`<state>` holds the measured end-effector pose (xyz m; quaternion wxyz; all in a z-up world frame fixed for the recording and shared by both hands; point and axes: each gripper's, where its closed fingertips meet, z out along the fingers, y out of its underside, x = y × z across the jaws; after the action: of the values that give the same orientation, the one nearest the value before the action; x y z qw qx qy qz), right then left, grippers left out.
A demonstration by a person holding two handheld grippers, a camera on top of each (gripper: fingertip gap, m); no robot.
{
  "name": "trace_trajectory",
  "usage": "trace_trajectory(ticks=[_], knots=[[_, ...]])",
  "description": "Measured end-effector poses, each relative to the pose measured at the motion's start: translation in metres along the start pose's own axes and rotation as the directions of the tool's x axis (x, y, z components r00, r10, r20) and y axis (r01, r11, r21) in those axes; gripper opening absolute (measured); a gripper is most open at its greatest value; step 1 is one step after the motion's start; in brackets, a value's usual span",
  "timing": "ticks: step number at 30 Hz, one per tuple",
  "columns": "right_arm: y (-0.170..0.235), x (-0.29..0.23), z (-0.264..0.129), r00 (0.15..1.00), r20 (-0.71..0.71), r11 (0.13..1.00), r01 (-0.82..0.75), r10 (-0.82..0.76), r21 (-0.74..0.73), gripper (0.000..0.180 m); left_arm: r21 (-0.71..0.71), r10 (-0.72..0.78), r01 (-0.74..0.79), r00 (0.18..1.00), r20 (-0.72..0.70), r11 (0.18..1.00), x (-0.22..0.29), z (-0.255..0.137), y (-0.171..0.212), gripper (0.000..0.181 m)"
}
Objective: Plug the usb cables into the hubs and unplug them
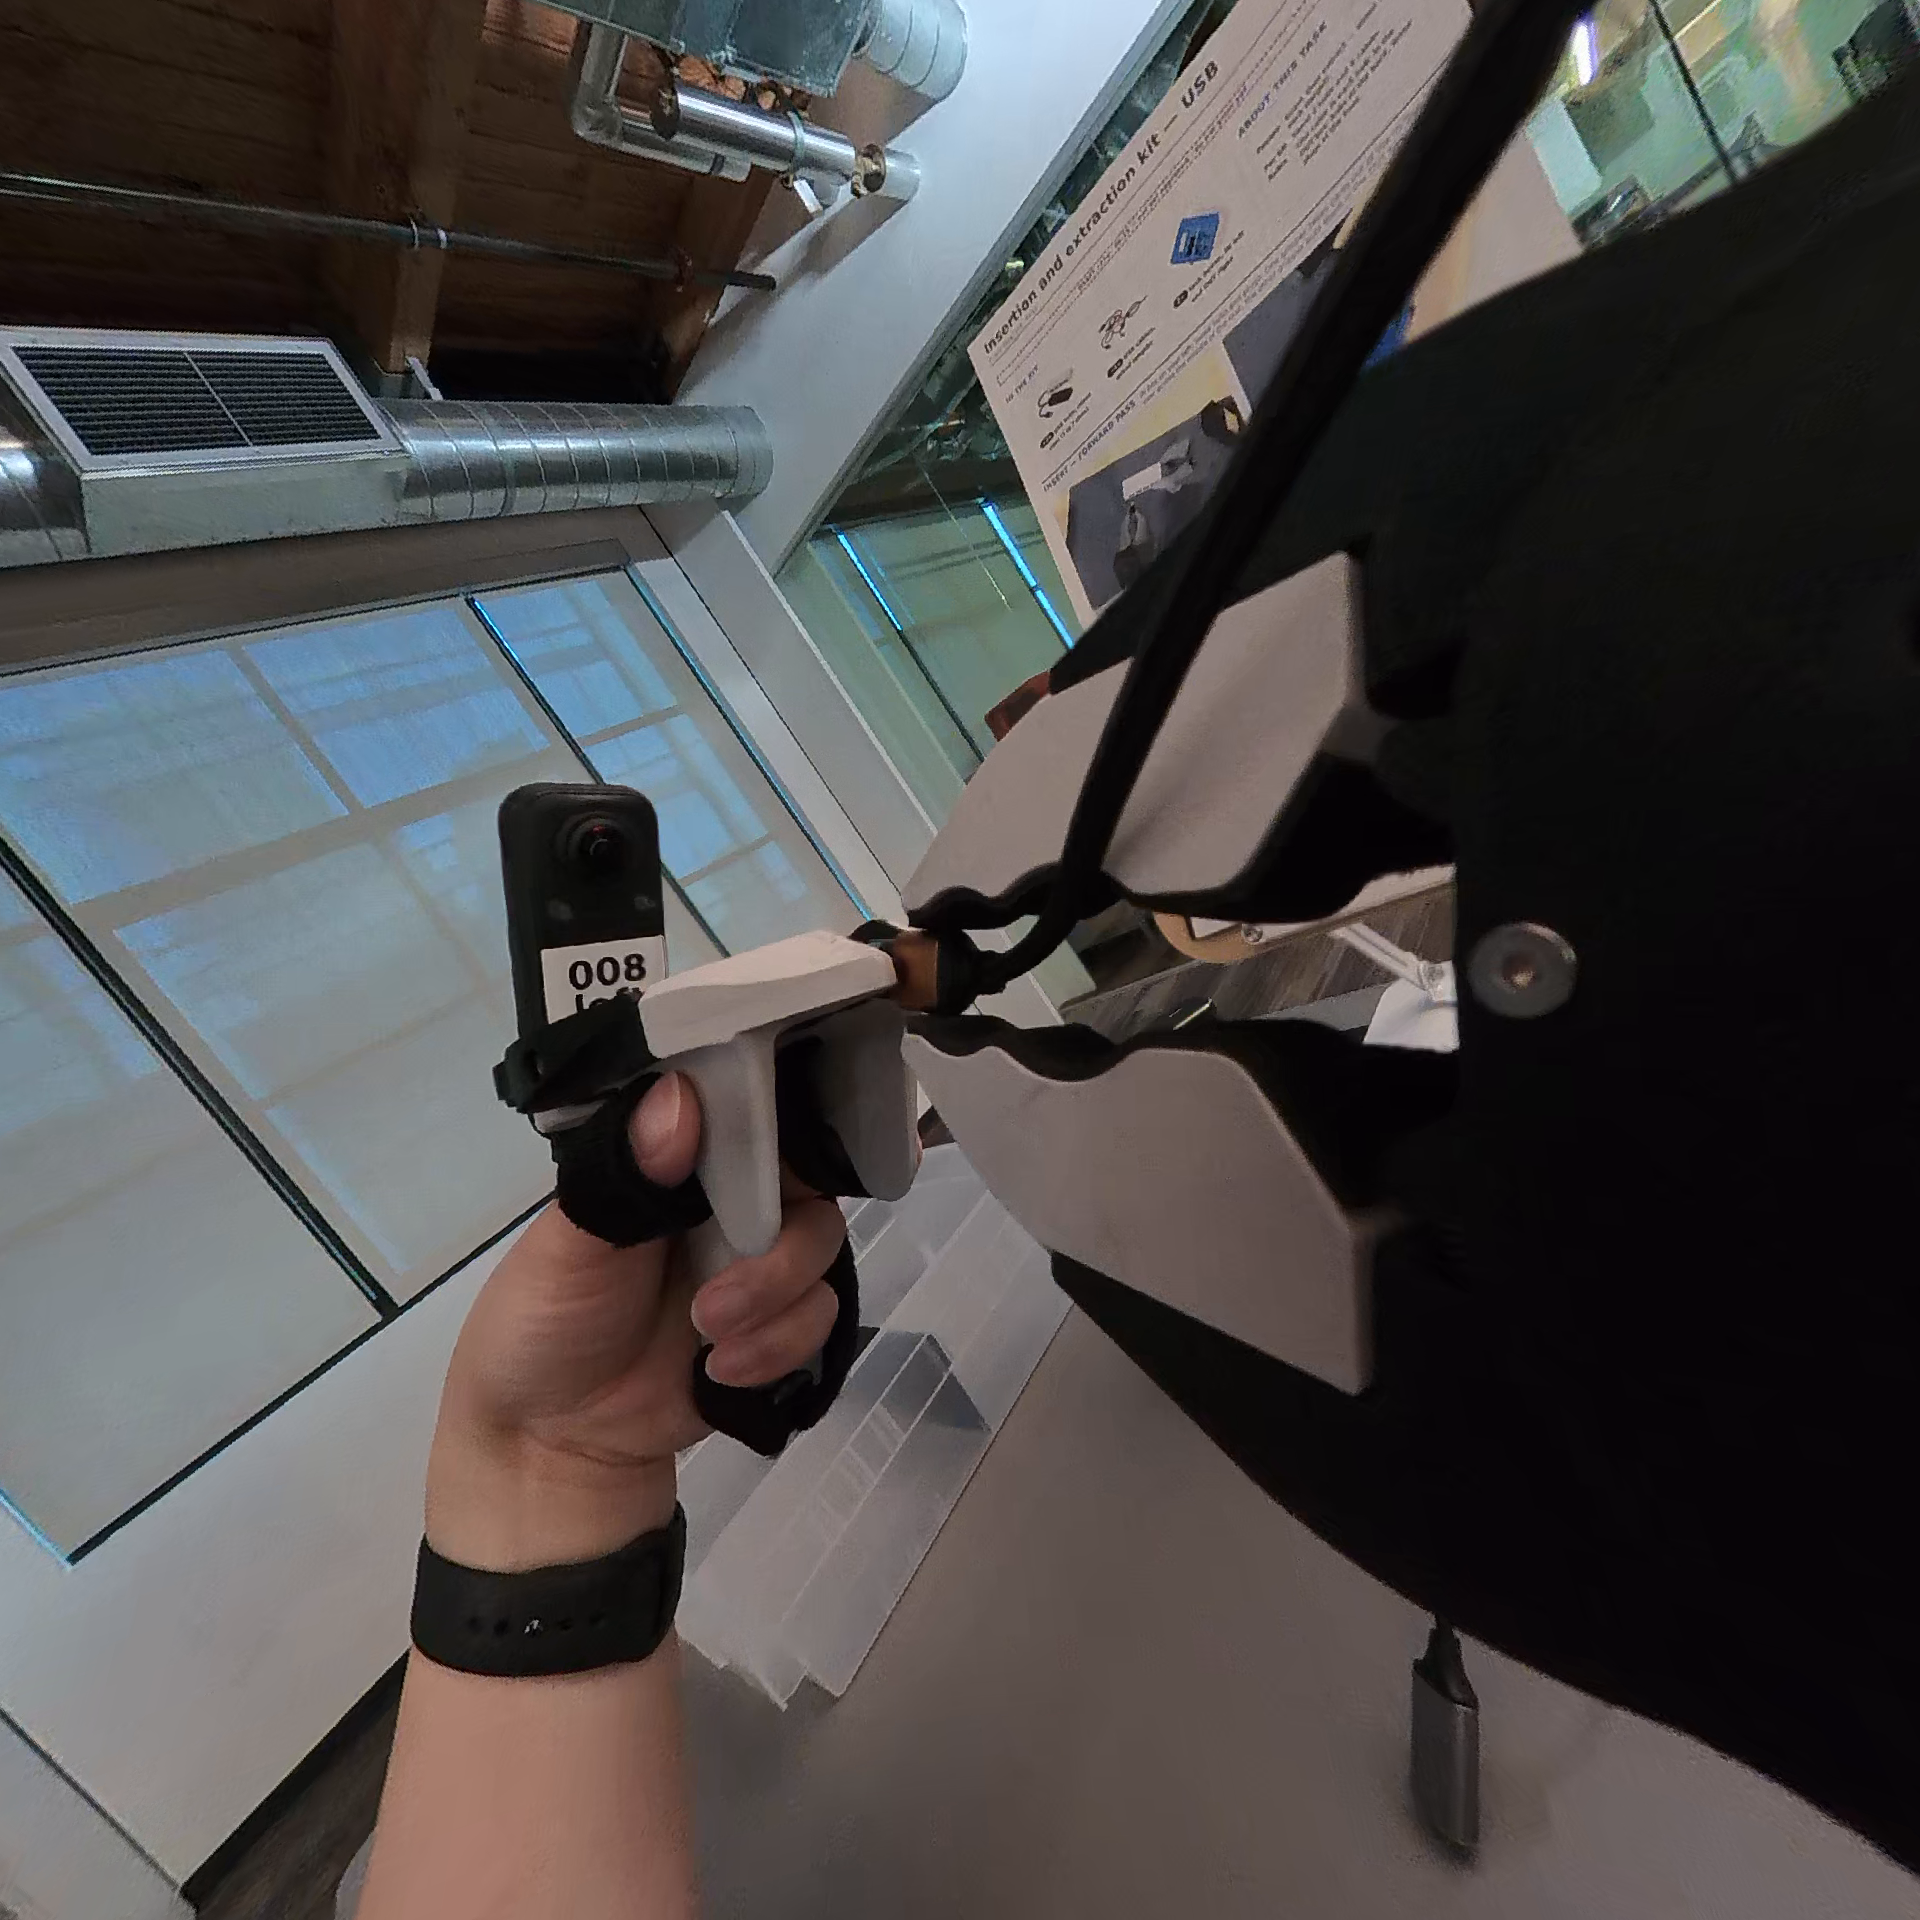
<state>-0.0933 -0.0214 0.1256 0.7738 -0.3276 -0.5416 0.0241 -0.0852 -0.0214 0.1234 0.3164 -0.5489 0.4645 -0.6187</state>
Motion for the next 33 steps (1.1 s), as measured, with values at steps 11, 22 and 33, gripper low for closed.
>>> trace_trajectory(ticks=[11, 22, 33], knots=[[-0.003, 0.042, -0.028, 0.99, -0.142, 1.0, -0.023, 0.025, 0.011, 0.015, -0.095, 0.413, -0.529, 0.525, 0.744, 0.843, -0.114, -0.099, -0.027, 0.05], [0.003, 0.053, -0.038, 0.984, -0.18, 1.0, -0.009, 0.007, -0.01, 0.015, -0.181, 0.341, -0.315, 0.584, 0.737, 0.932, -0.204, -0.108, 0.054, 0.063], [0.009, 0.05, -0.034, 0.985, -0.174, 1.0, 0.0, -0.005, -0.029, 0.015, -0.149, 0.31, -0.291, 0.653, 0.691, 0.945, -0.22, -0.106, 0.082, 0.075]])
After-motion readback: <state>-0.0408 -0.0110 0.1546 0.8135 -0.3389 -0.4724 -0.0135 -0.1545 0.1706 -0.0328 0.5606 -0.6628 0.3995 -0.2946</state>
